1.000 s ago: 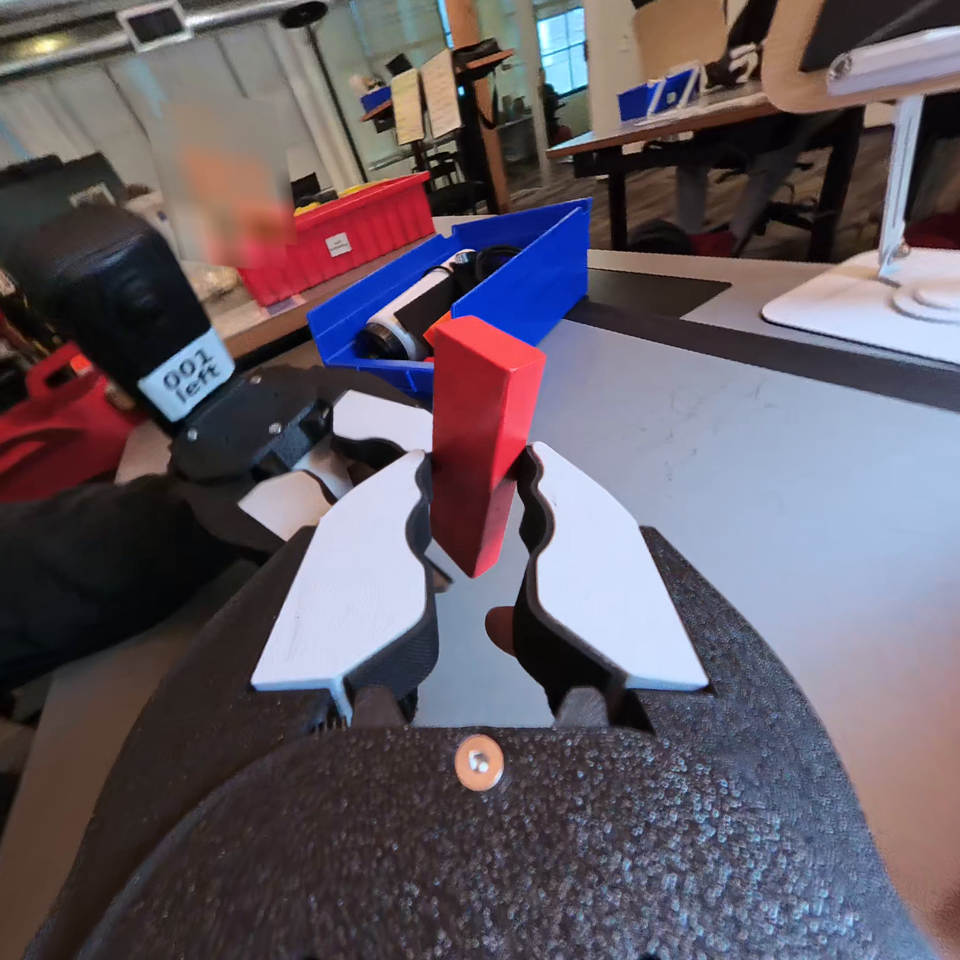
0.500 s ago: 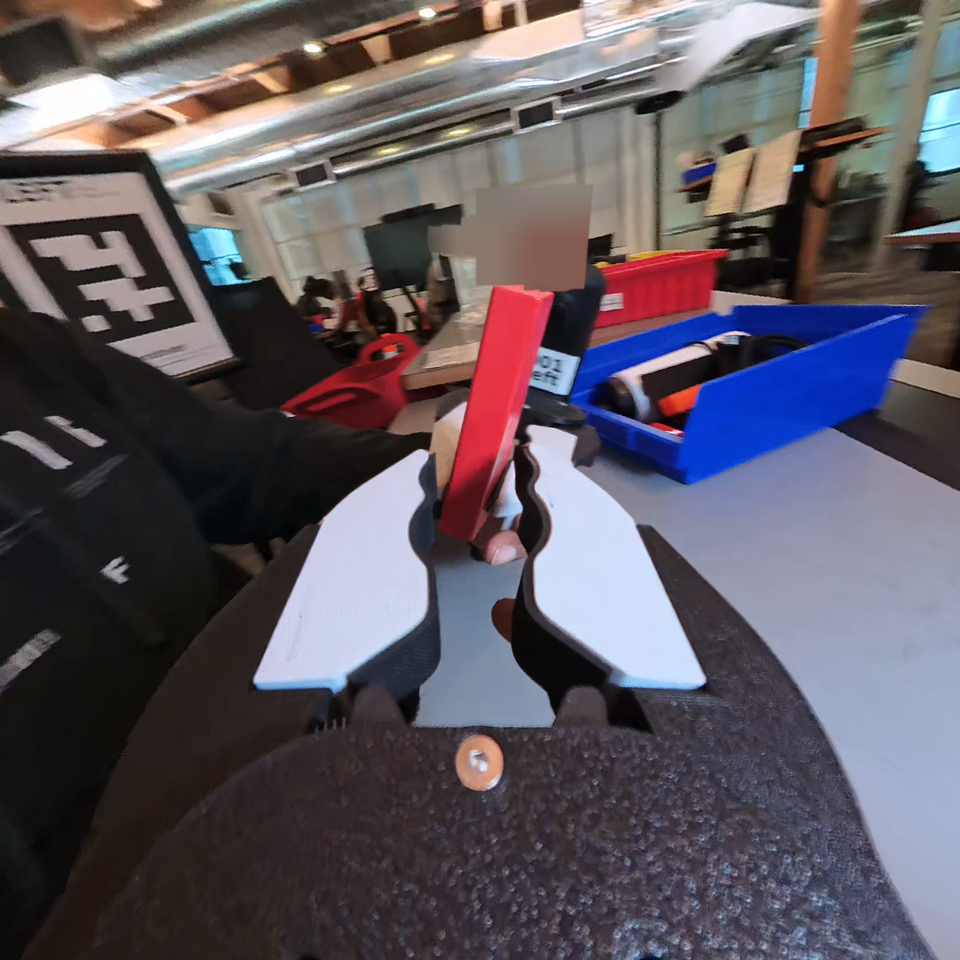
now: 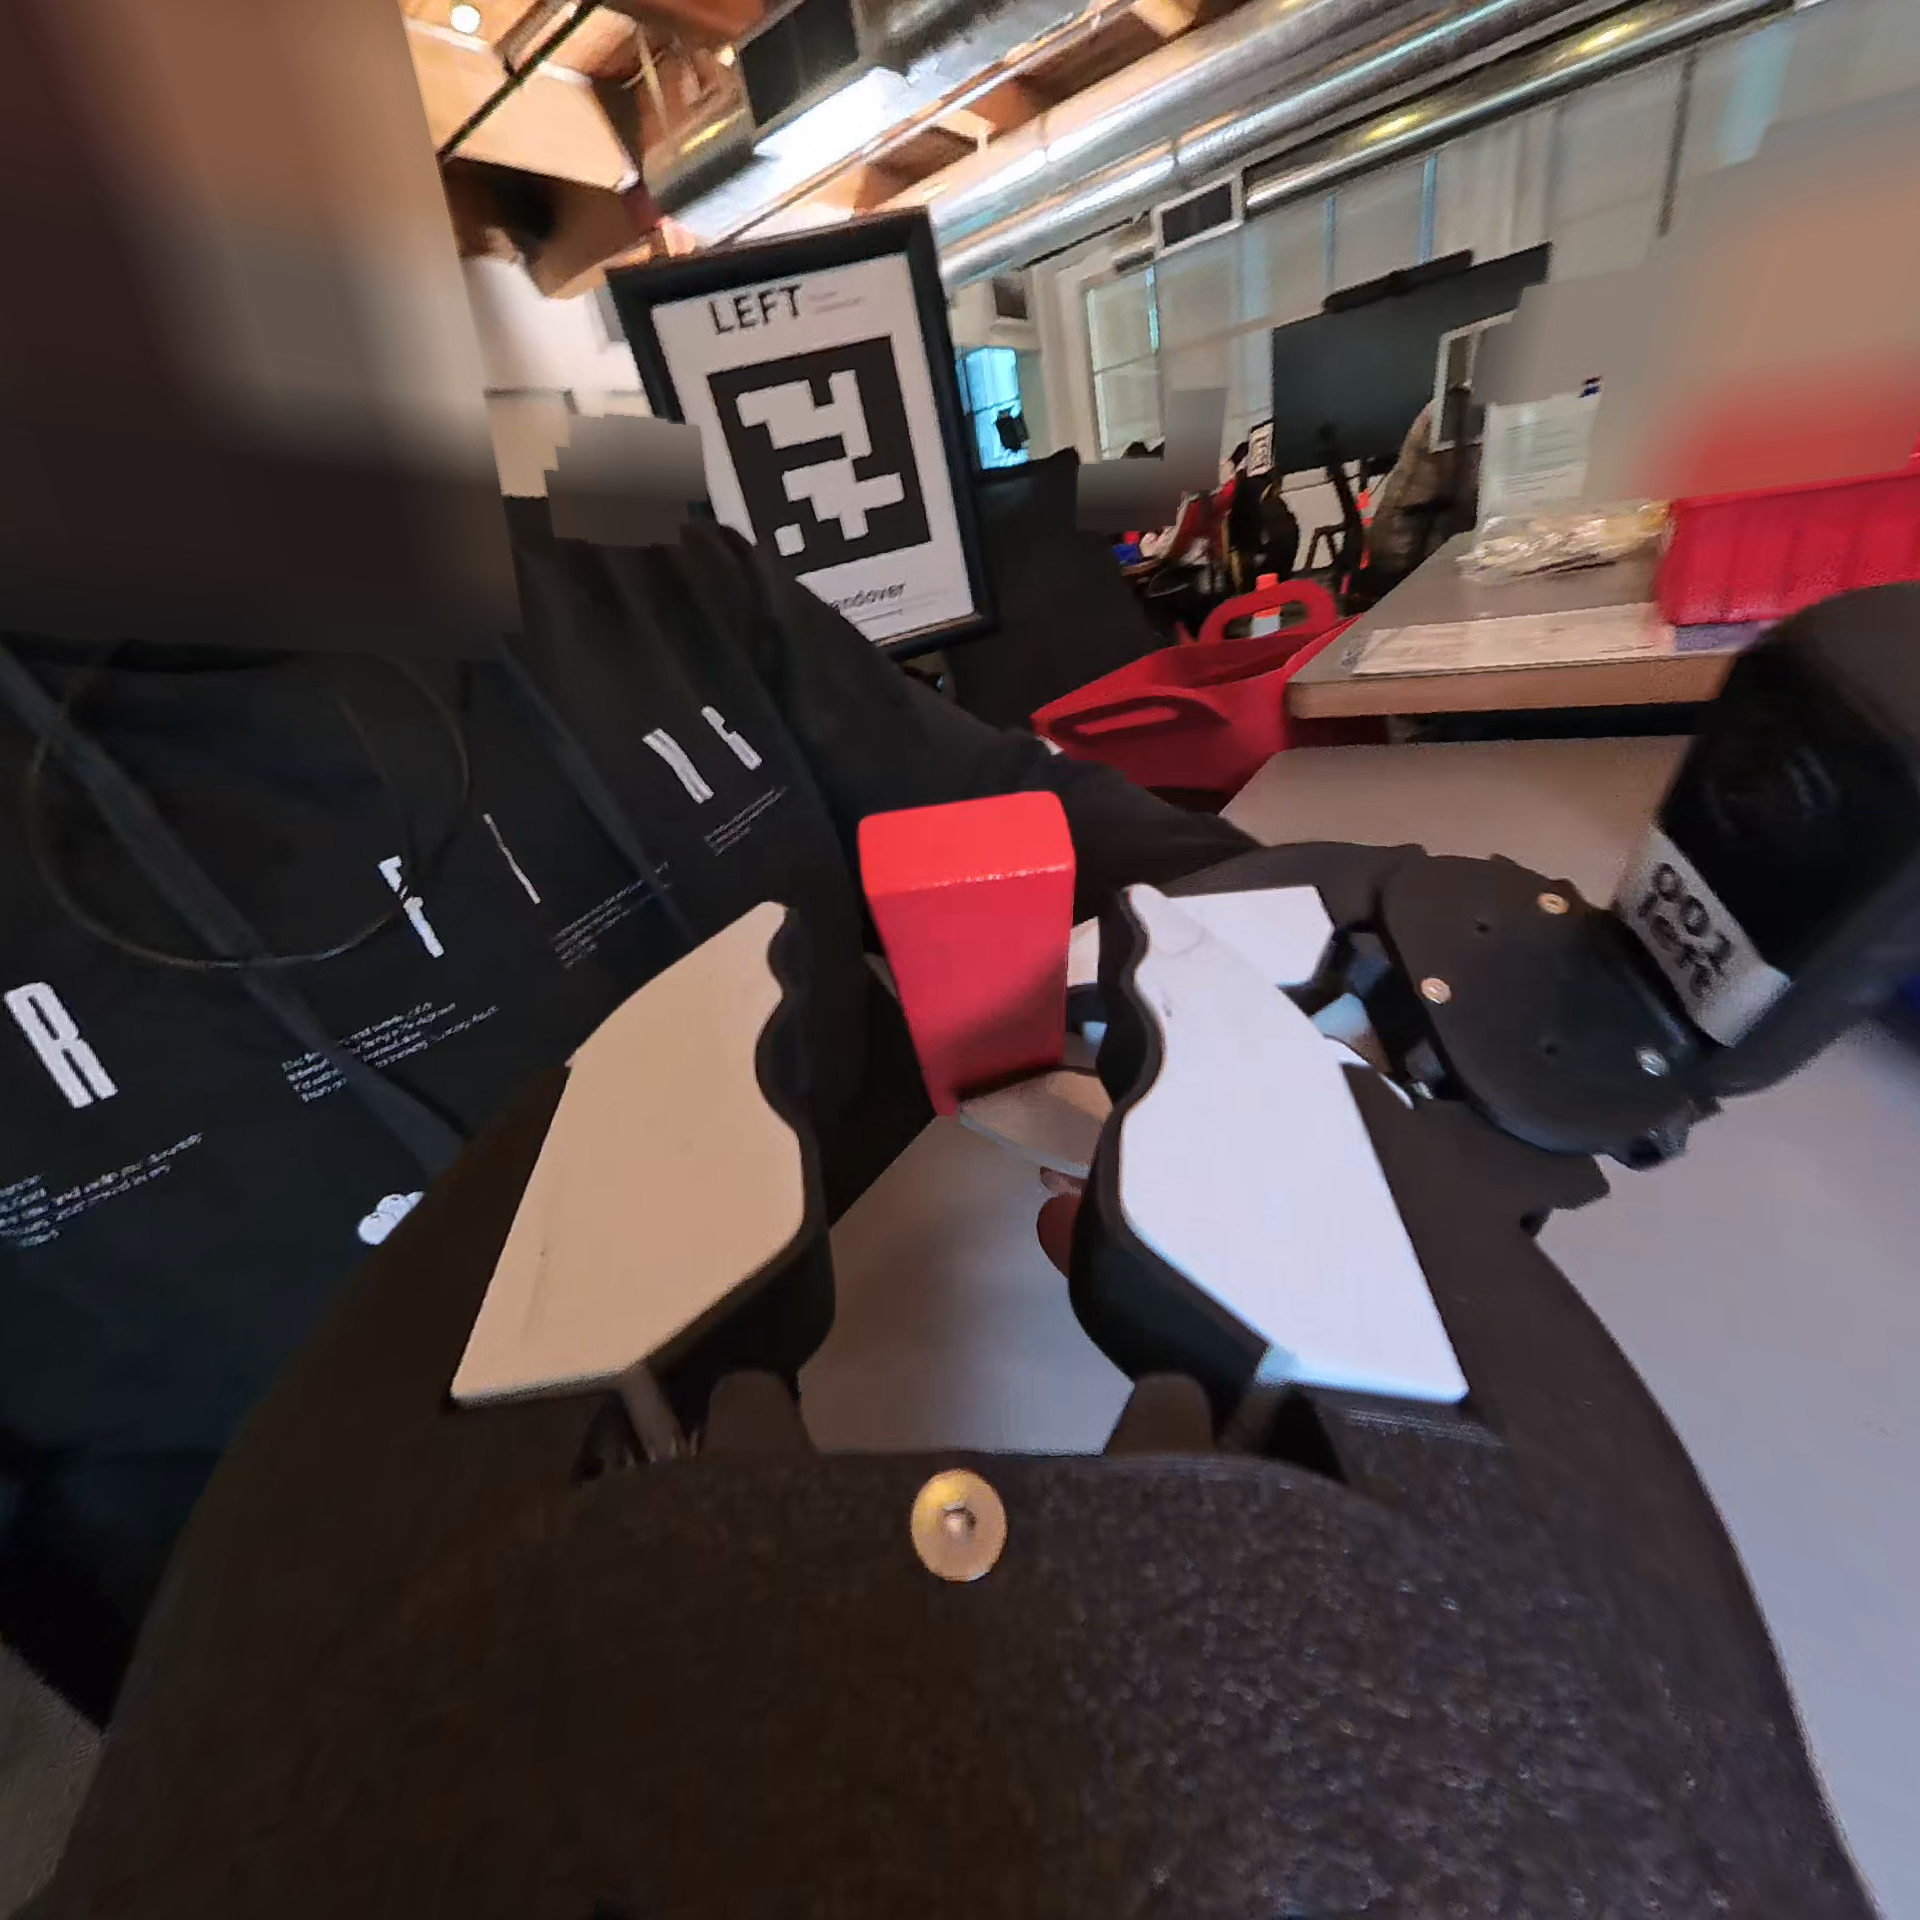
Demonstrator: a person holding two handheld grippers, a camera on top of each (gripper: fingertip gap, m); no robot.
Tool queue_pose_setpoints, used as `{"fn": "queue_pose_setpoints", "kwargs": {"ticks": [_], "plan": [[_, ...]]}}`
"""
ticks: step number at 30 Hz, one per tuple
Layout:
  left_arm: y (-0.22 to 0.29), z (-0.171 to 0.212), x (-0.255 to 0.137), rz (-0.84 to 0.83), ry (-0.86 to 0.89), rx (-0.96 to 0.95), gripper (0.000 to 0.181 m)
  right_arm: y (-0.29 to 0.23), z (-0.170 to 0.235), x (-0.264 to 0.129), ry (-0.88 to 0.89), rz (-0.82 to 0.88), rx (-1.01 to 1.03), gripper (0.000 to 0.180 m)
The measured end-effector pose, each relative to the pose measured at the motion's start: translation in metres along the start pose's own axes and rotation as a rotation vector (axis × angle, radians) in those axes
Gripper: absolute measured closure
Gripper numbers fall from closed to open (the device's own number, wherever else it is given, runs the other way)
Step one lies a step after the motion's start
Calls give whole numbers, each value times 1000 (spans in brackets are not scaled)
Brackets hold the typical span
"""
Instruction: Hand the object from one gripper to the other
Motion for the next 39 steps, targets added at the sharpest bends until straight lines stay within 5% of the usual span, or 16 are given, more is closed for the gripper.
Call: {"fn": "queue_pose_setpoints", "kwargs": {"ticks": [7, 13, 21, 26, 39], "plan": [[0, 0, 0, -31, 5, 16, 164, -1, -1, 7, -1, 13, -36, 142], [-17, -8, -35, -669, 76, 118, 139, 20, -3, -26, -32, 399, -26, 144], [-4, -25, -58, -1048, 195, 238, 136, 36, 6, -32, -571, 1071, -299, 144], [-14, -23, -57, -1163, 206, 177, 140, 44, 15, -27, -855, 1313, -504, 144], [-28, -18, -54, -1330, 111, 97, 160, 61, 40, -1, -1132, 1384, -843, 144]]}}
Point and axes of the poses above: each gripper's, where its closed fingertips meet, x out along the fingers, z out of its underside, y = z × x across the jaws, the point moved 9 cm from there along -x, back along the fingers, and after that the axes turned 6 degrees about -y, right-handed, at the moved point
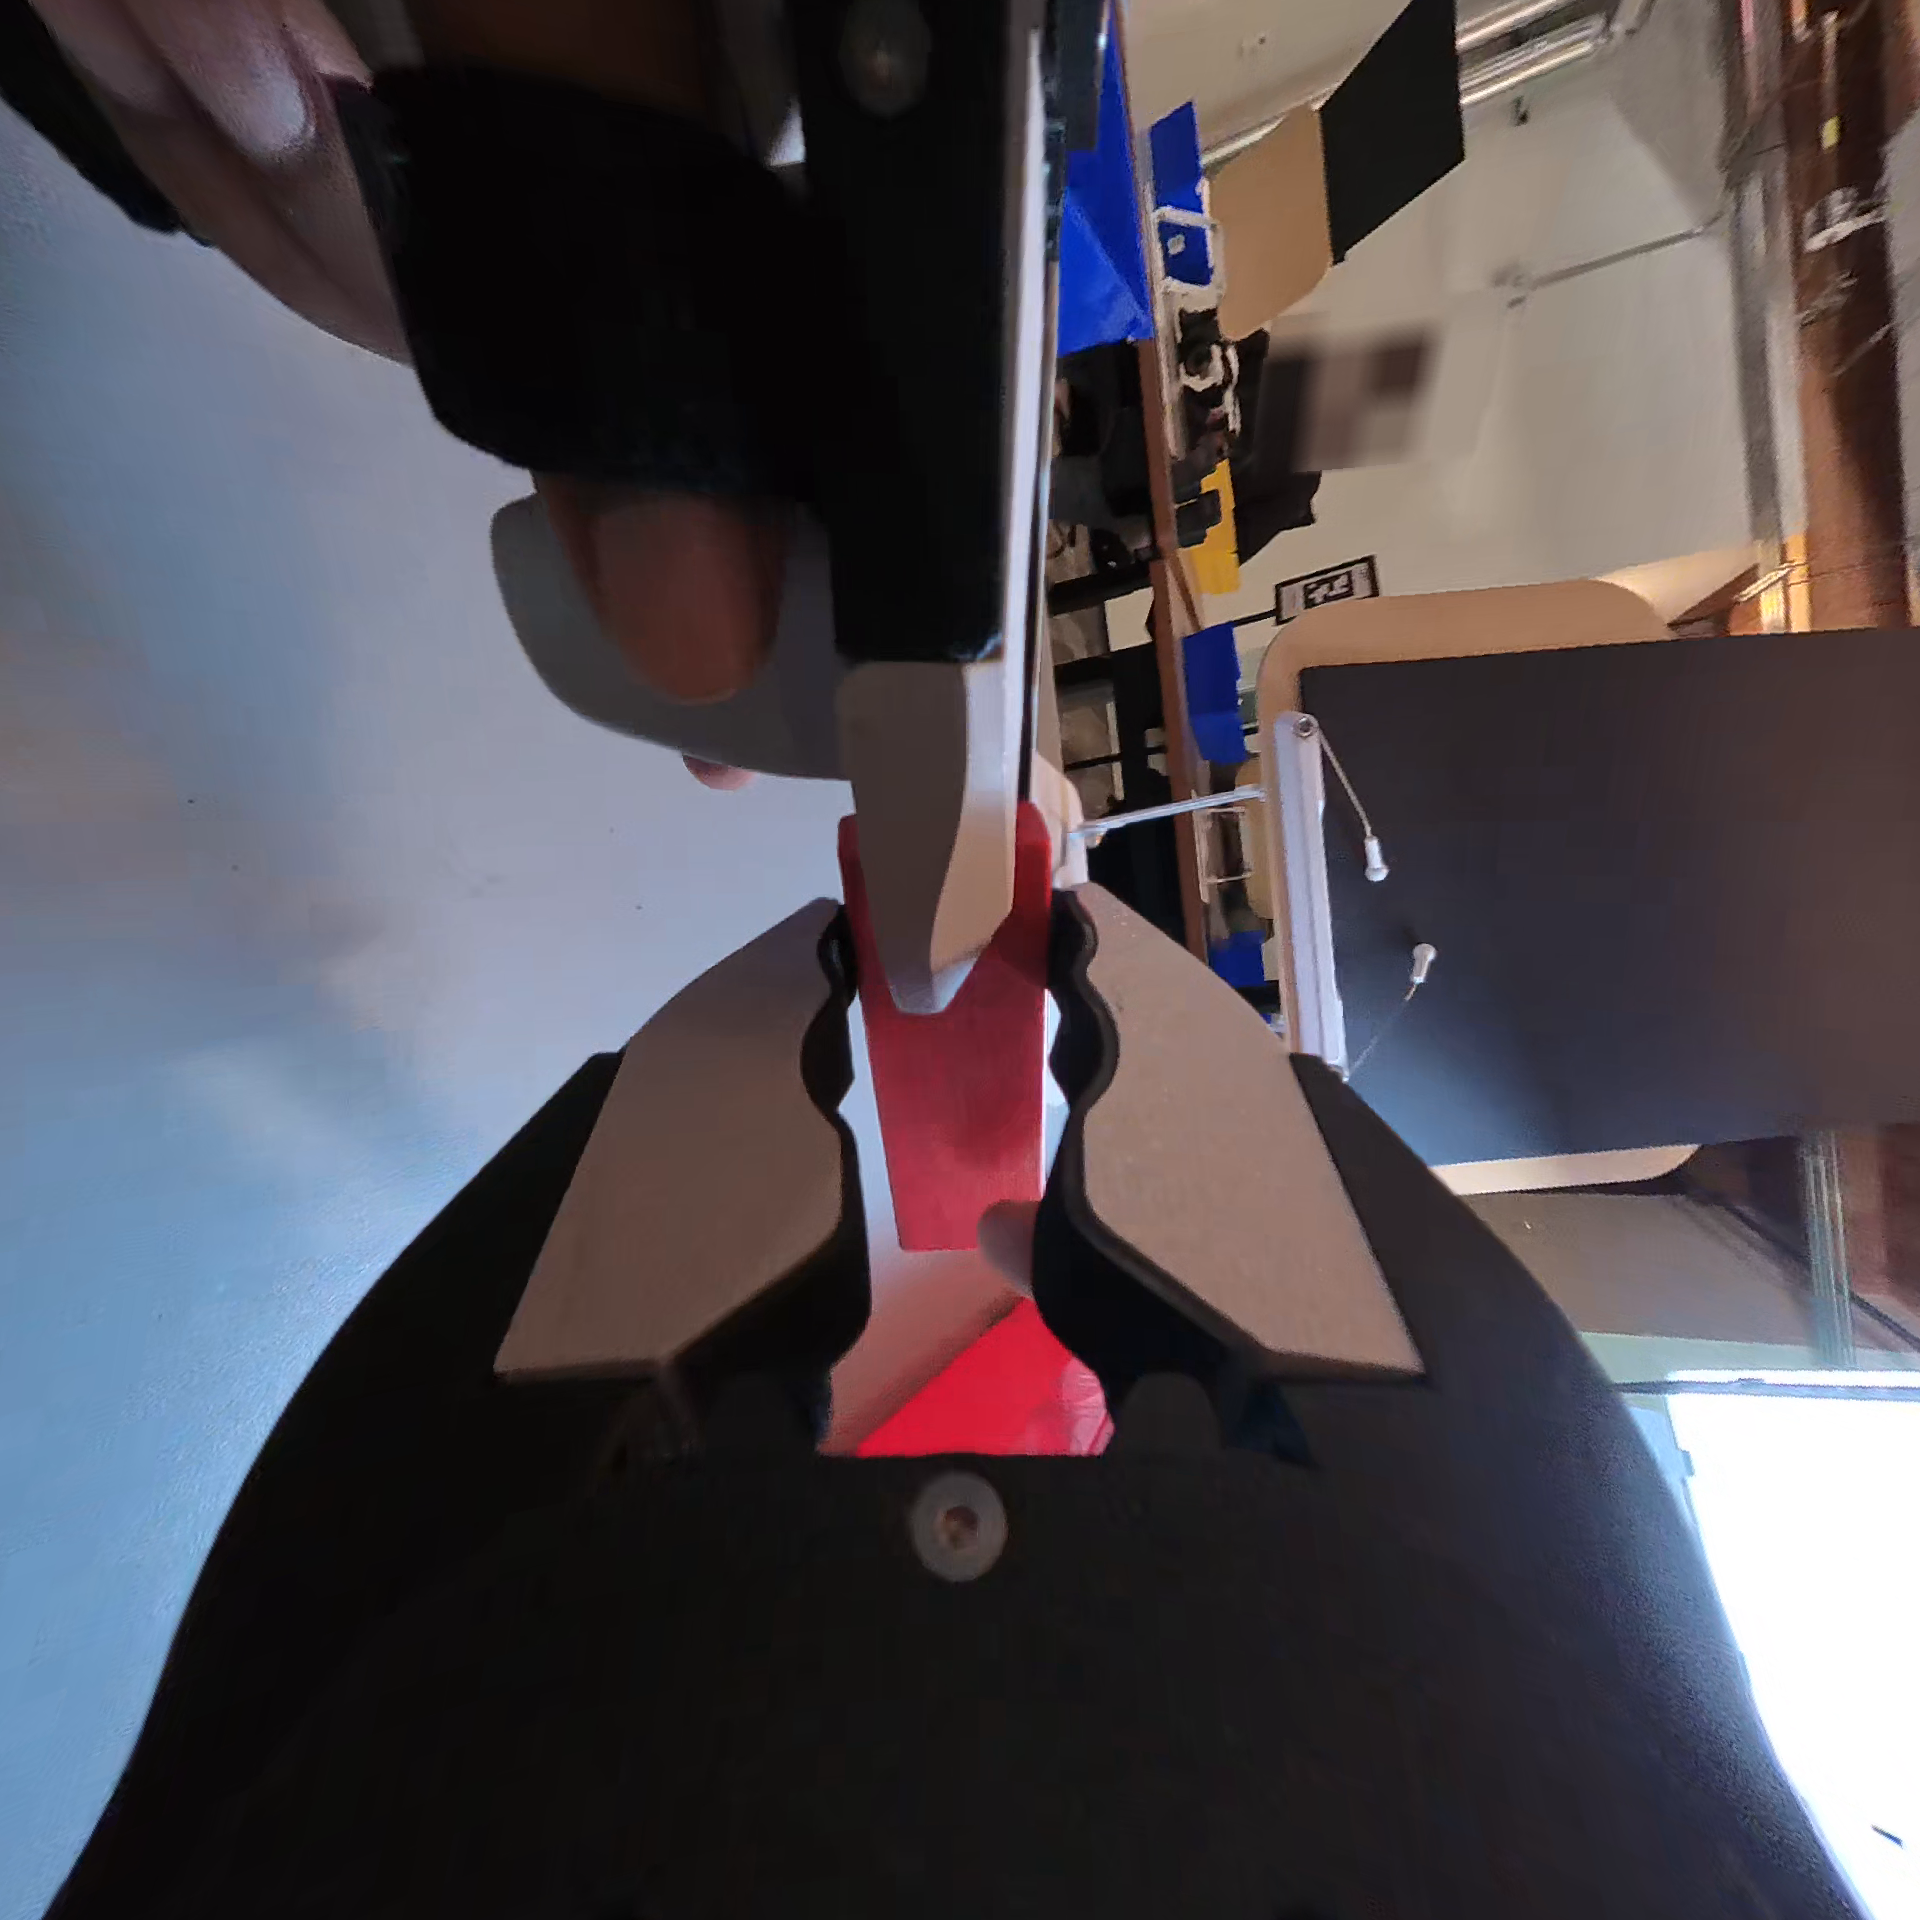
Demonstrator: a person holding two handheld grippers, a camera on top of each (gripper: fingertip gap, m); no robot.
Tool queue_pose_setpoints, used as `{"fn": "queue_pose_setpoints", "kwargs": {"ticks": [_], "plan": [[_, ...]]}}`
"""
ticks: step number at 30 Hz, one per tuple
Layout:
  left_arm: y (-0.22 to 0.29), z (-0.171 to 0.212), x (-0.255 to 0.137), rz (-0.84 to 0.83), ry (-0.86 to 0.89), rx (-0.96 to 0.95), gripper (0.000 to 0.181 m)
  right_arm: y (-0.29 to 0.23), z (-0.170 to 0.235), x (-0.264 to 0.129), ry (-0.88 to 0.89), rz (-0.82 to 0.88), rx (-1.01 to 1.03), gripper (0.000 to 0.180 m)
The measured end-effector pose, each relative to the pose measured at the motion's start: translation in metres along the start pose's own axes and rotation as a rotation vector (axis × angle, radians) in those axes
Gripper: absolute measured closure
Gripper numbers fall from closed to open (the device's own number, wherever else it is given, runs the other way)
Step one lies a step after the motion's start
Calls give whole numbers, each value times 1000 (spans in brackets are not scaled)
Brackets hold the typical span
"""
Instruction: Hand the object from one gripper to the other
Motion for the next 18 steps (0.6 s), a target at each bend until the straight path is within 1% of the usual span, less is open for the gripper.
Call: {"fn": "queue_pose_setpoints", "kwargs": {"ticks": [3, 5, 7, 9, 11, 14, 16, 18], "plan": [[1, -6, -5, 10, 26, 36, 163, 7, -1, -5, 62, -8, 77, 144], [-1, -7, -10, 16, 42, 61, 164, 13, 0, -11, 123, -65, 163, 143], [-5, -9, -16, 46, 63, 48, 164, 24, 2, -18, 180, -132, 277, 139], [-11, -11, -23, 65, 98, 38, 164, 38, 9, -27, 273, -200, 416, 138], [-16, -14, -30, 87, 140, 26, 164, 55, 23, -36, 385, -278, 600, 138], [-20, -18, -43, 163, 248, 16, 165, 74, 54, -42, 526, -402, 858, 138], [-21, -21, -51, 227, 326, 18, 164, 77, 71, -39, 590, -495, 972, 138], [-19, -23, -58, 296, 392, 12, 164, 73, 81, -34, 667, -602, 1059, 138]]}}
Point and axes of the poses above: each gripper's, where its closed fingertips meet, x out along the fingers, z out of its underside, y = z × x across the jaws, the point moved 9 cm from there along -x, back along the fingers, and after that the axes turned 6 degrees about -y, right-handed, at the moved point
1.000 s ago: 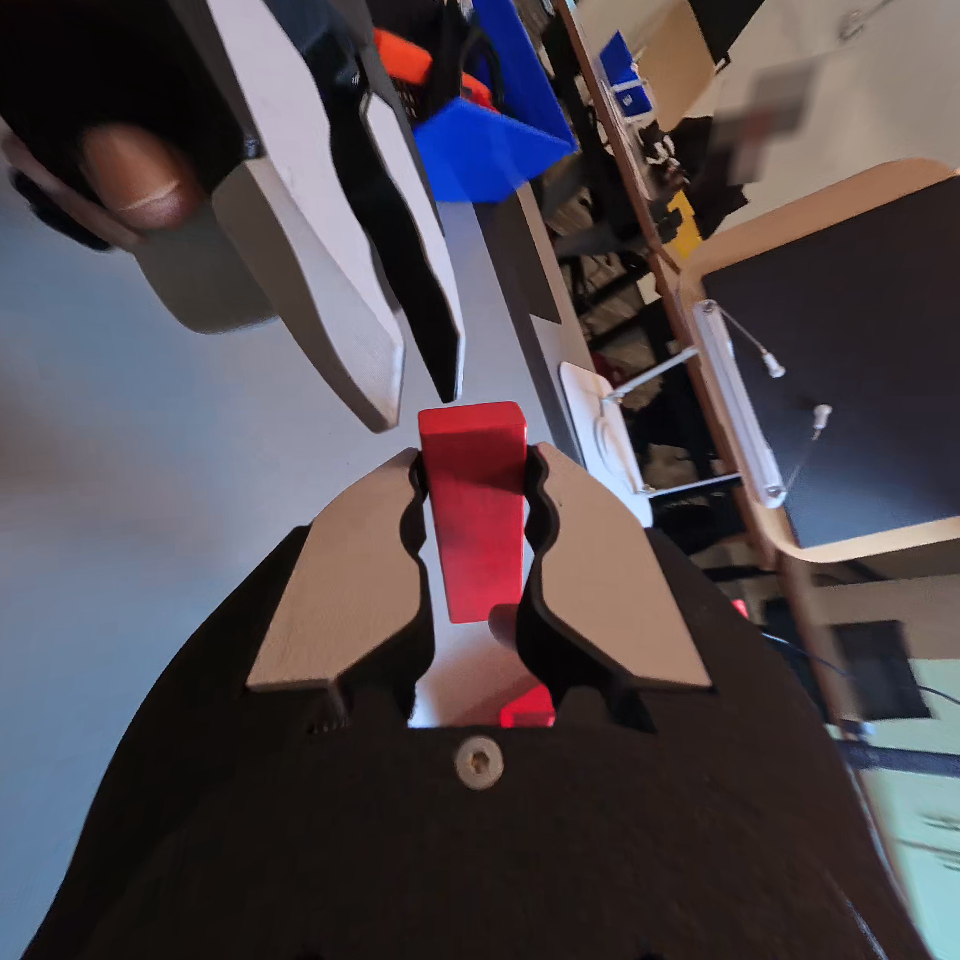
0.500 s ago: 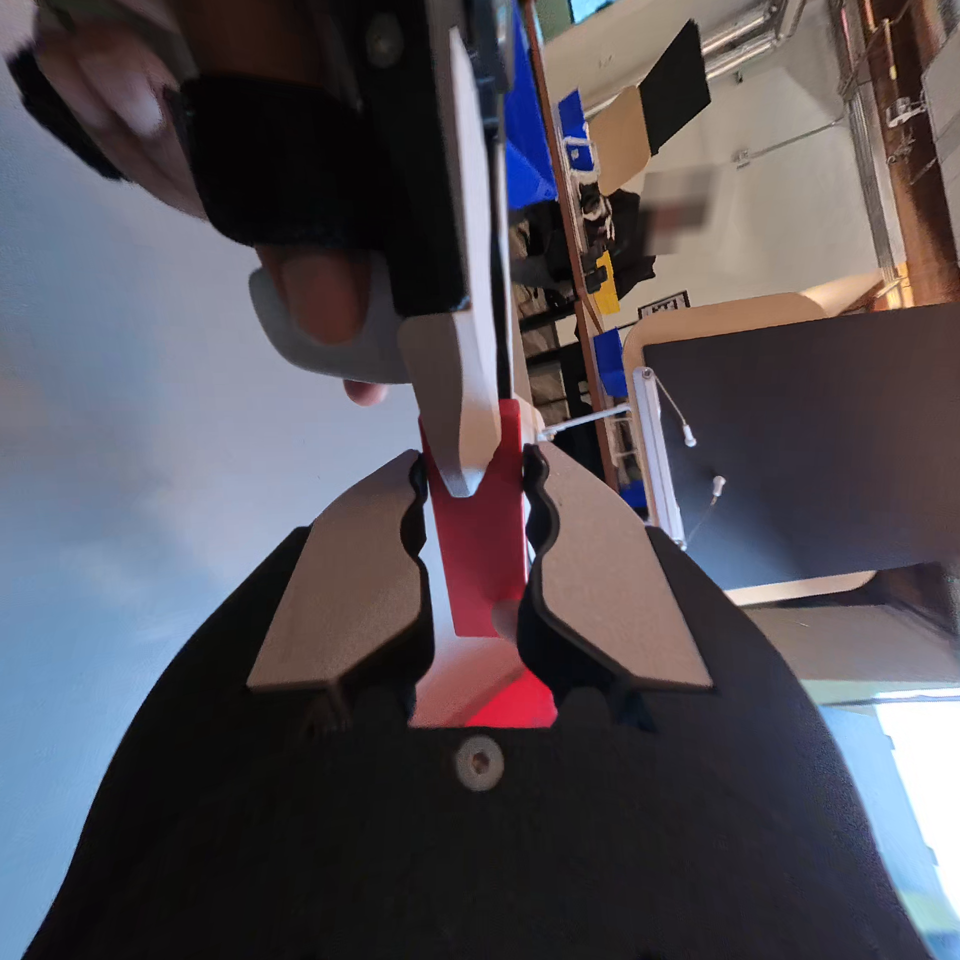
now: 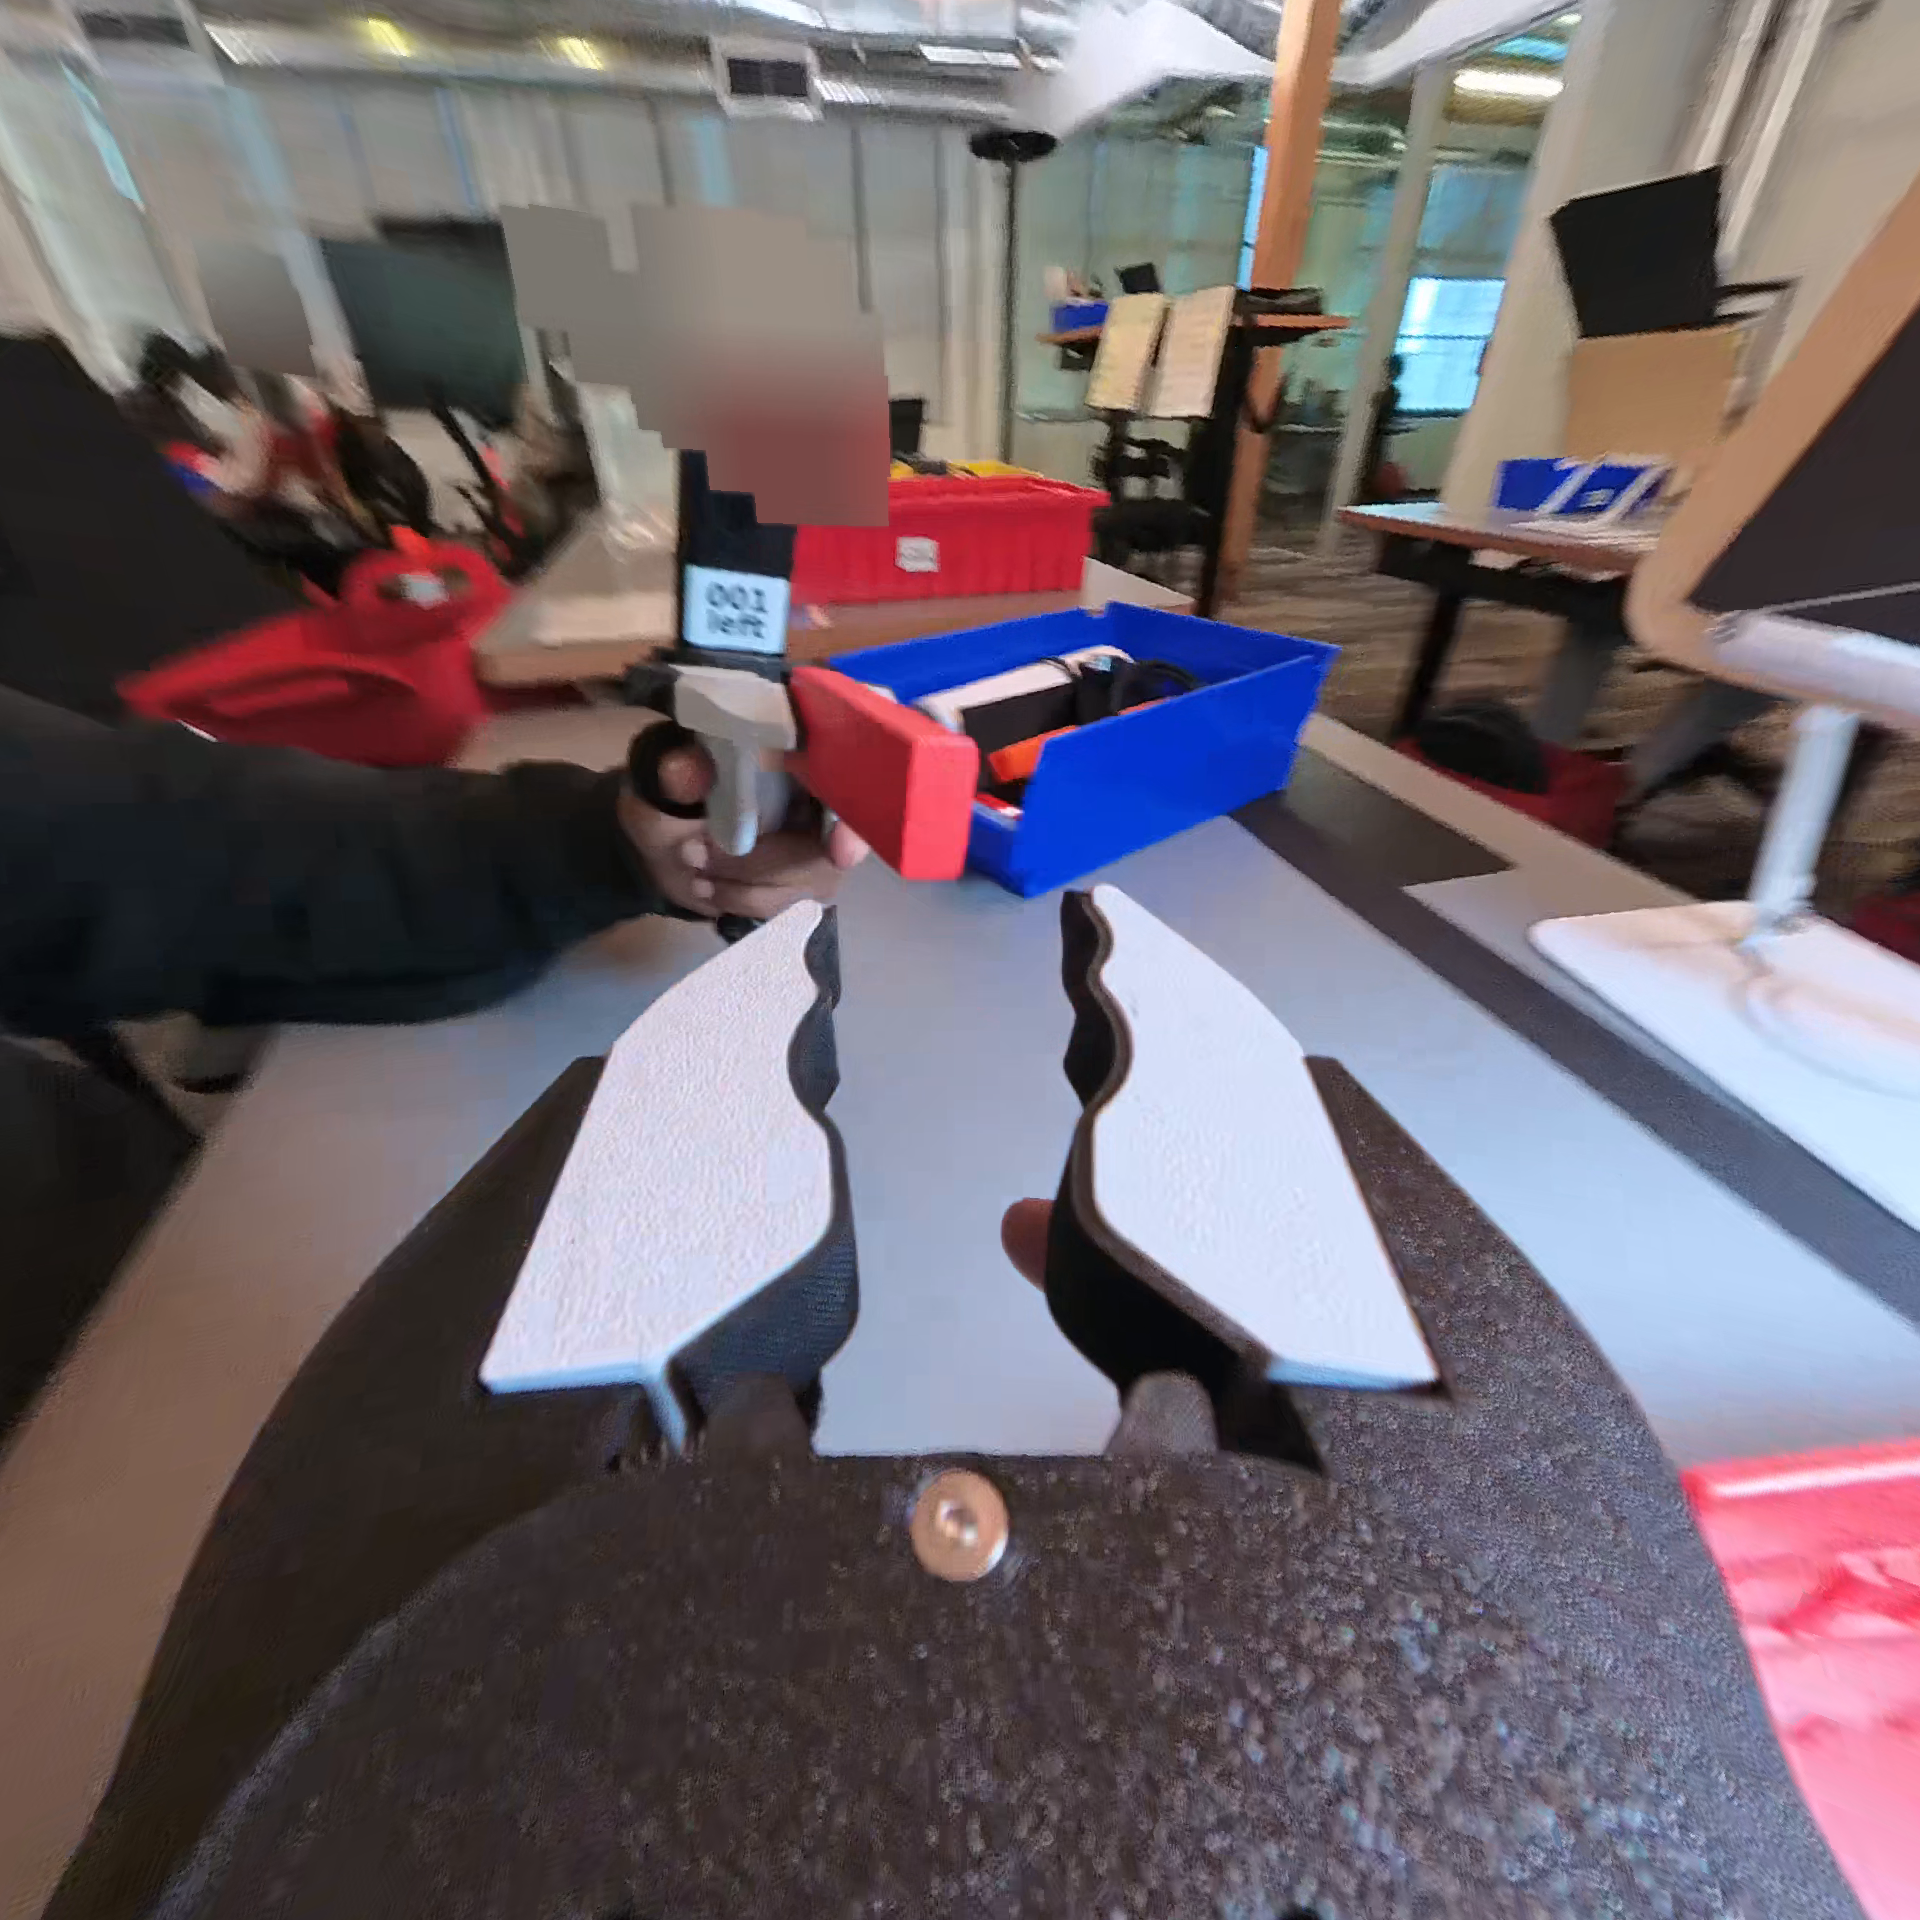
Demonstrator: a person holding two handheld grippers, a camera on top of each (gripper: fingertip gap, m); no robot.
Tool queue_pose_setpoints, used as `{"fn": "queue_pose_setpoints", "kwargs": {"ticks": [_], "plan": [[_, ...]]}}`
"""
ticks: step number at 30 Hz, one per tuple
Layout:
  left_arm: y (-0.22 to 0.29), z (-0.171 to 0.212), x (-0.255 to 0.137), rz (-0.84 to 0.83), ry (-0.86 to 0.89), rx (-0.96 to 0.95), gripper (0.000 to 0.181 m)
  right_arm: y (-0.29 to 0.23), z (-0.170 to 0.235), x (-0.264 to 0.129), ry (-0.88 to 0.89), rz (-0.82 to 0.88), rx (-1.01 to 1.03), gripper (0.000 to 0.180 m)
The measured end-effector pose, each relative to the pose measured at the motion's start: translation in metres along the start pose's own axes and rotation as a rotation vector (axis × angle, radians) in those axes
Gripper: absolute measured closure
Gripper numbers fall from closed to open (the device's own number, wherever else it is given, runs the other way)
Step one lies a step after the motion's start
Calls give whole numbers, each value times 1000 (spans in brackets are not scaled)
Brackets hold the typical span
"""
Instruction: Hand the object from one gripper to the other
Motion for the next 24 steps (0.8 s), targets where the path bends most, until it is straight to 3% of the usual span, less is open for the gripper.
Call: {"fn": "queue_pose_setpoints", "kwargs": {"ticks": [6, 8, 10, 16, 20, 24], "plan": [[7, 3, 5, 90, 19, -12, 164, -8, 11, 25, 69, -228, 144, 135], [9, 7, 10, 110, -2, -15, 164, -14, 11, 34, 93, -259, 177, 143], [10, 12, 14, 122, -18, -23, 164, -16, 12, 40, 91, -240, 183, 162], [6, 18, 17, 72, -74, -3, 164, -12, 12, 37, 66, -222, 147, 162], [2, 14, 11, -15, -71, 34, 141, -4, 10, 26, 86, -194, 145, 162], [-4, 2, -5, -68, -26, 42, 136, 14, 14, 5, 72, -126, 130, 162]]}}
Point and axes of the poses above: each gripper's, where its closed fingertips meet, x out along the fingers, z out of its underside, y = z × x across the jaws, the point moved 9 cm from there along -x, back along the fingers, and after that the axes turned 6 degrees about -y, right-handed, at the moved point
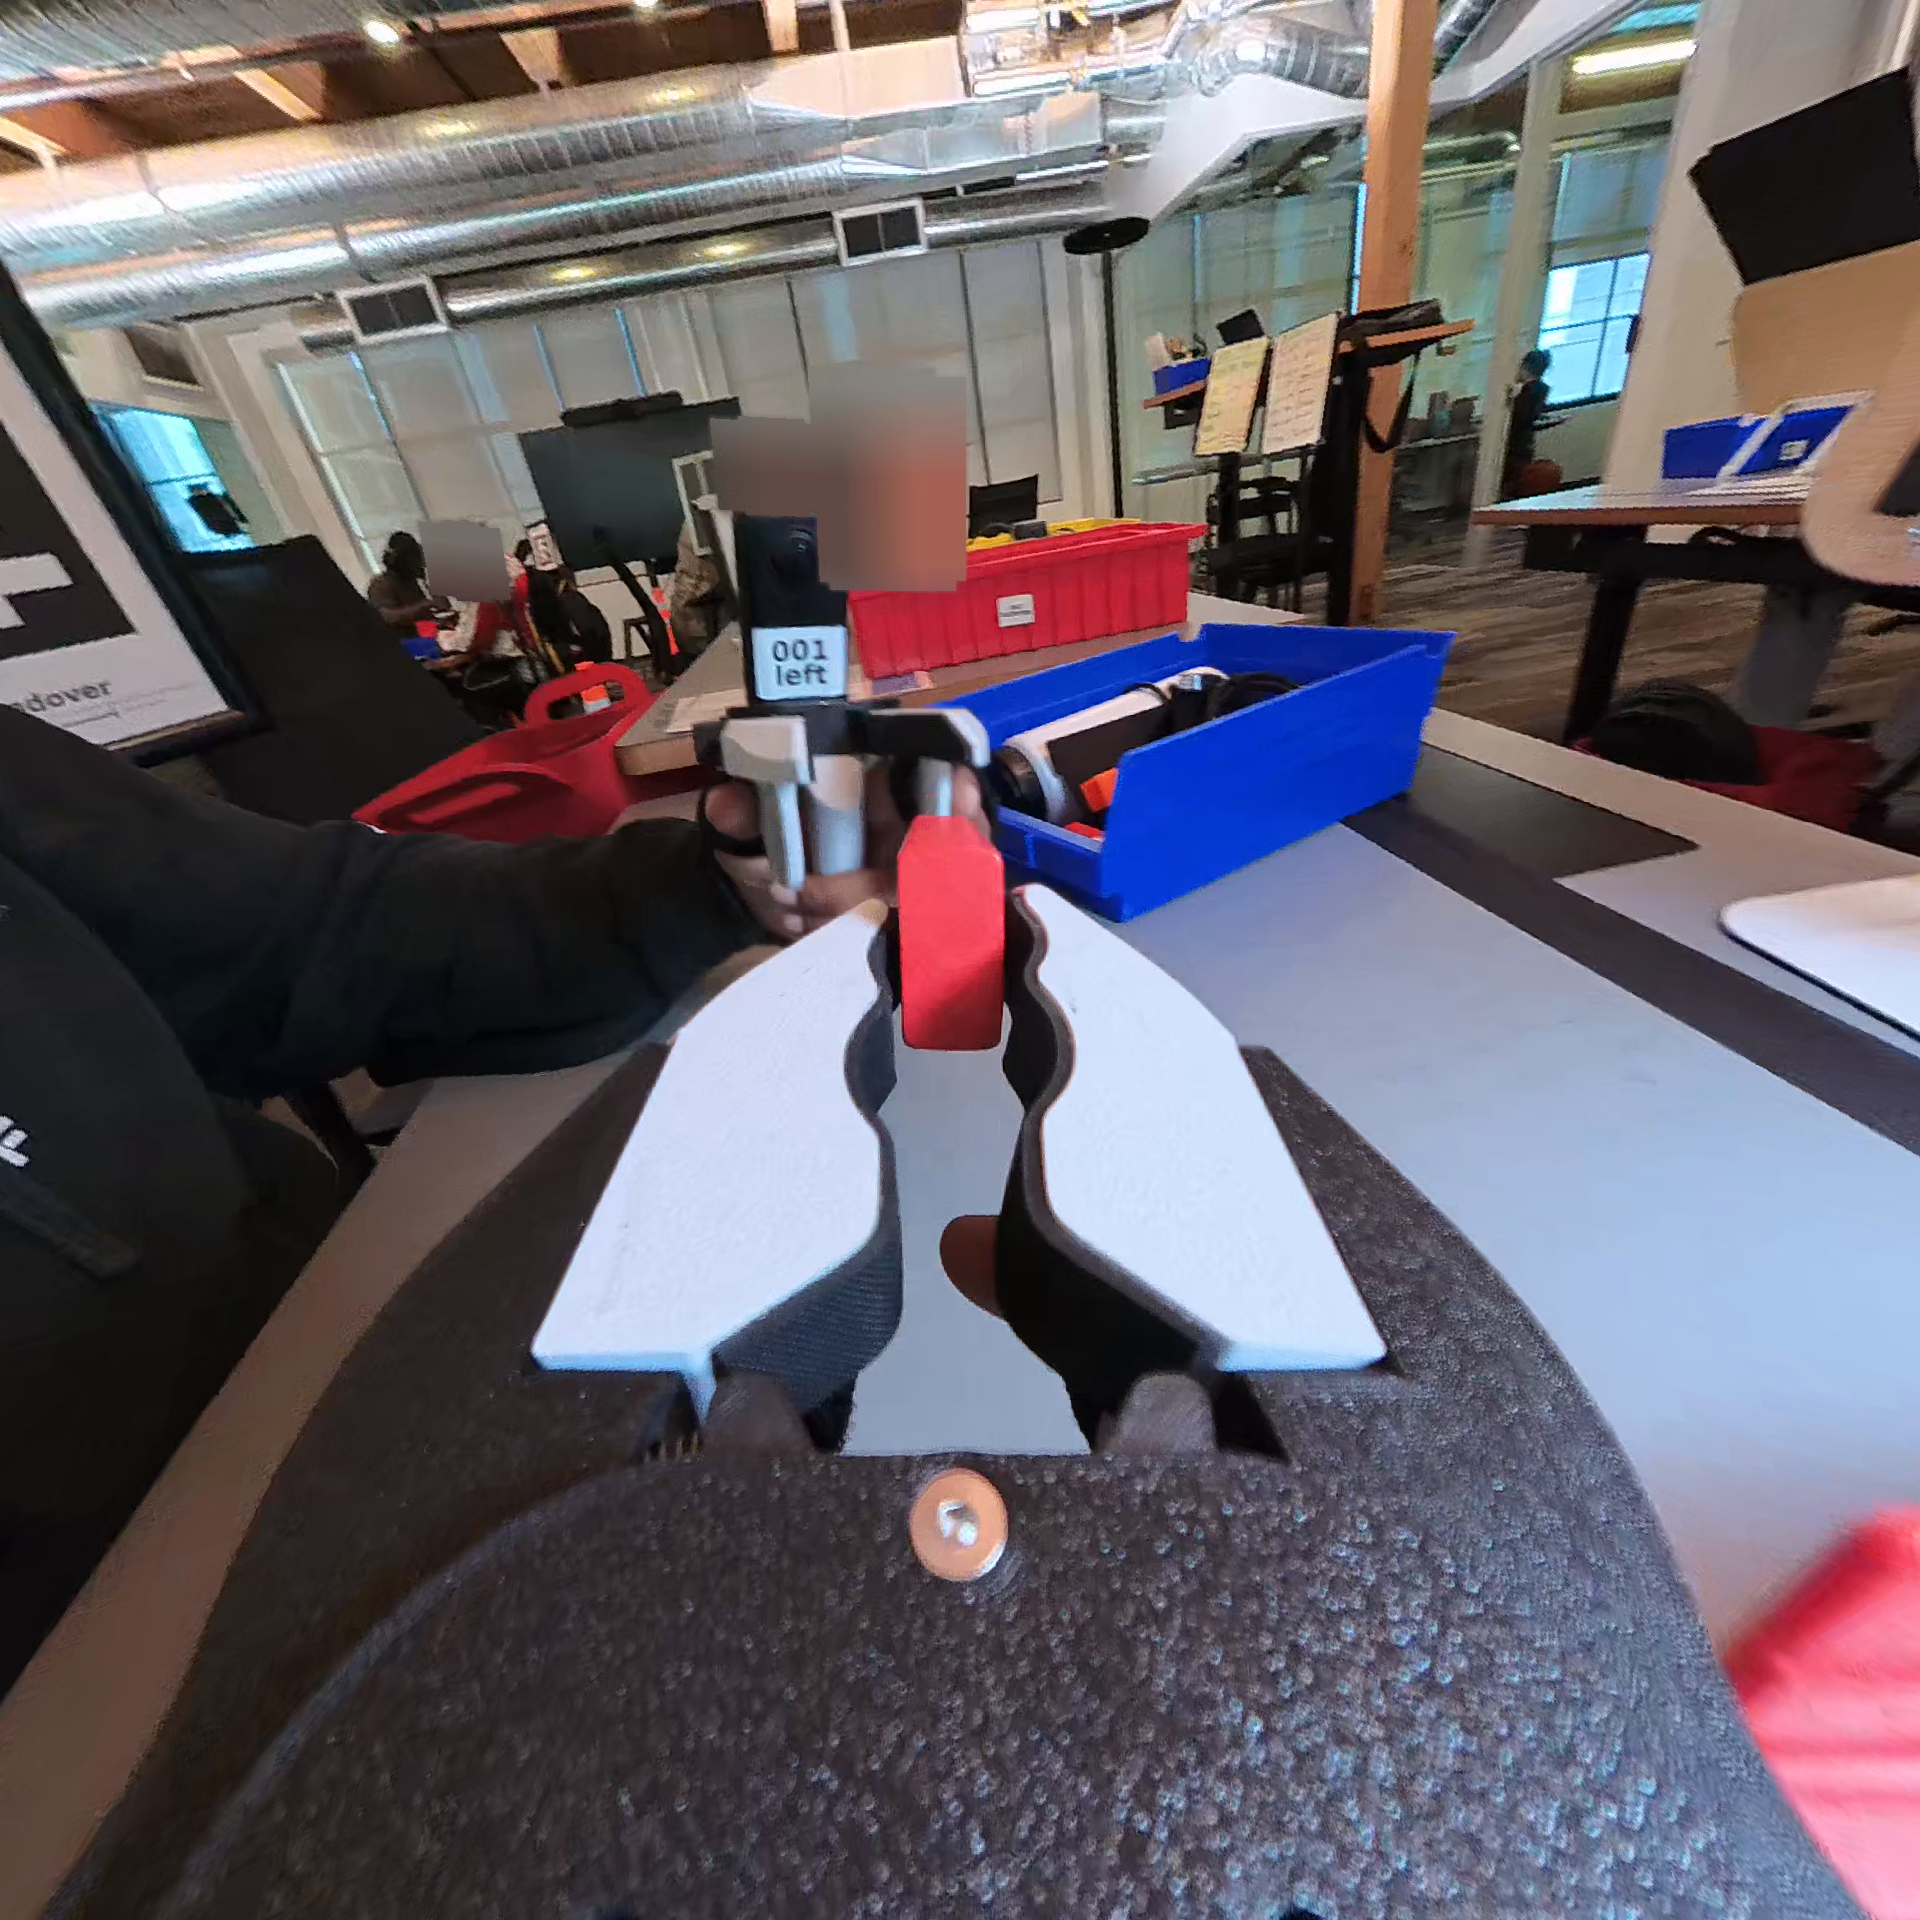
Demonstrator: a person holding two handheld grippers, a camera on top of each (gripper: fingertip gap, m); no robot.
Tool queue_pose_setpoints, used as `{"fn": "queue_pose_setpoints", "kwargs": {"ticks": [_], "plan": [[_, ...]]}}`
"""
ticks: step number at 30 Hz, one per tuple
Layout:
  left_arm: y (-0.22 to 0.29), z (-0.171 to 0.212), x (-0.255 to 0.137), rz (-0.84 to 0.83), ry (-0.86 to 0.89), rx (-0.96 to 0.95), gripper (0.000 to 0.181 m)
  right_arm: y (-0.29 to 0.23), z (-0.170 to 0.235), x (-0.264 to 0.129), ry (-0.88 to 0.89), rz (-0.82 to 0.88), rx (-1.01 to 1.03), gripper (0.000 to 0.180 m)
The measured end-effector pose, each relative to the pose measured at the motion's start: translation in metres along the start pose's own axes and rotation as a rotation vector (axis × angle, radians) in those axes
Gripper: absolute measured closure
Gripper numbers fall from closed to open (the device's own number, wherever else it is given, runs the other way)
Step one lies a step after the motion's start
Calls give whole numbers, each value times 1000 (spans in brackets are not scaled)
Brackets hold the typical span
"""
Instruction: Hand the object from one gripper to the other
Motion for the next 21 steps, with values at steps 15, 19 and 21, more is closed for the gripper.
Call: {"fn": "queue_pose_setpoints", "kwargs": {"ticks": [15, 19, 21], "plan": [[-4, 4, -2, -27, -45, 8, 138, 19, 15, -12, -51, -8, 38, 162], [1, 19, 14, 10, -147, 14, 138, 7, 20, 12, -77, -80, 28, 162], [5, 27, 22, 29, -198, 18, 137, 1, 21, 22, -79, -120, 29, 162]]}}
Point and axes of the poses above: each gripper's, where its closed fingertips meet, x out along the fingers, z out of its underside, y = z × x across the jaws, the point moved 9 cm from there along -x, back along the fingers, and after that the axes turned 6 degrees about -y, right-handed, at the moved point
